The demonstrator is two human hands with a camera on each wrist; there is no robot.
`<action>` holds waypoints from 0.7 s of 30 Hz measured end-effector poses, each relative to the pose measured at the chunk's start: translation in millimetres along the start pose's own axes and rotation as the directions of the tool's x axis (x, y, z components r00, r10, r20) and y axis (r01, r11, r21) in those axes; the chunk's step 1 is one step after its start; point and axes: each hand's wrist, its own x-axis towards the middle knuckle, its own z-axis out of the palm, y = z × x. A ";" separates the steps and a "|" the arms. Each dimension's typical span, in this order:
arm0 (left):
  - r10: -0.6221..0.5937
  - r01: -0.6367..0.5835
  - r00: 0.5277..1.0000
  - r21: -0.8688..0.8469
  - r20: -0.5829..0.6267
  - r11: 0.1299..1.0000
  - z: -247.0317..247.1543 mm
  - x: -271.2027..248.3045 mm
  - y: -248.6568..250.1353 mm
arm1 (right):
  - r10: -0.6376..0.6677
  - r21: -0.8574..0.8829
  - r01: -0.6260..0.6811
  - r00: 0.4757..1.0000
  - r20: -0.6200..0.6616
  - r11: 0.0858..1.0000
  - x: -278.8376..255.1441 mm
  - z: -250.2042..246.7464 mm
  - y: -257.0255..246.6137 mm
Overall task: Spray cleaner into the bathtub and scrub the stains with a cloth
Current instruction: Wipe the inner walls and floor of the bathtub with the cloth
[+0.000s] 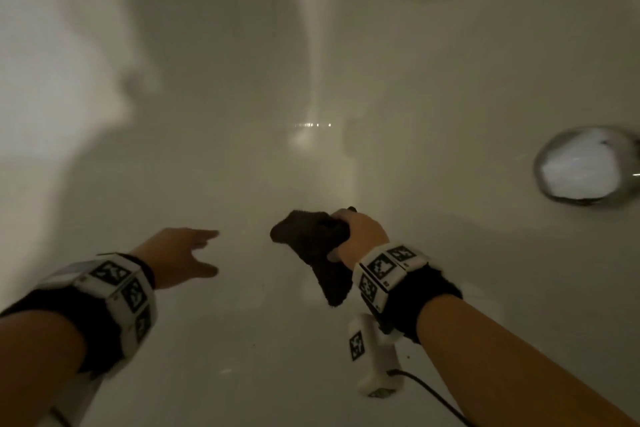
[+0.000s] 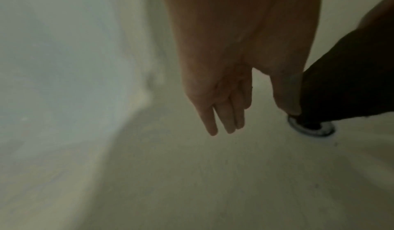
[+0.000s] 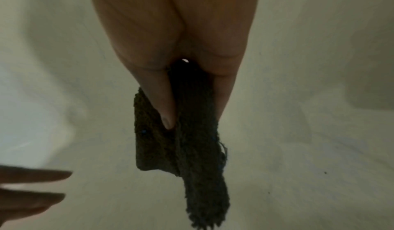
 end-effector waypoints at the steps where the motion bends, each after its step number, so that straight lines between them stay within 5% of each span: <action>1: 0.031 -0.032 0.999 -0.063 -0.017 0.998 -8.7 -12.0 9.7 | -0.011 0.024 0.011 1.000 -0.009 1.000 -11.0 -5.9 -7.6; 5: 0.061 -0.092 0.994 -0.395 -0.090 0.914 -34.6 -62.5 51.5 | -0.012 0.227 0.024 0.999 -0.052 0.974 -61.3 -27.3 -44.3; 10: 0.009 -0.061 0.997 -0.781 -0.070 0.621 -45.8 -131.5 87.3 | 0.005 0.447 0.025 0.998 -0.067 0.894 -120.5 -43.3 -79.5; 14: -0.075 0.003 0.996 -0.874 -0.038 0.486 -47.7 -186.2 91.1 | -0.049 0.471 0.090 0.994 -0.099 0.878 -175.3 -49.9 -92.9; 21: -0.019 -0.010 1.000 -0.903 -0.020 0.430 -55.6 -290.9 97.3 | -0.161 0.470 0.201 0.979 -0.125 0.860 -276.7 -66.2 -116.1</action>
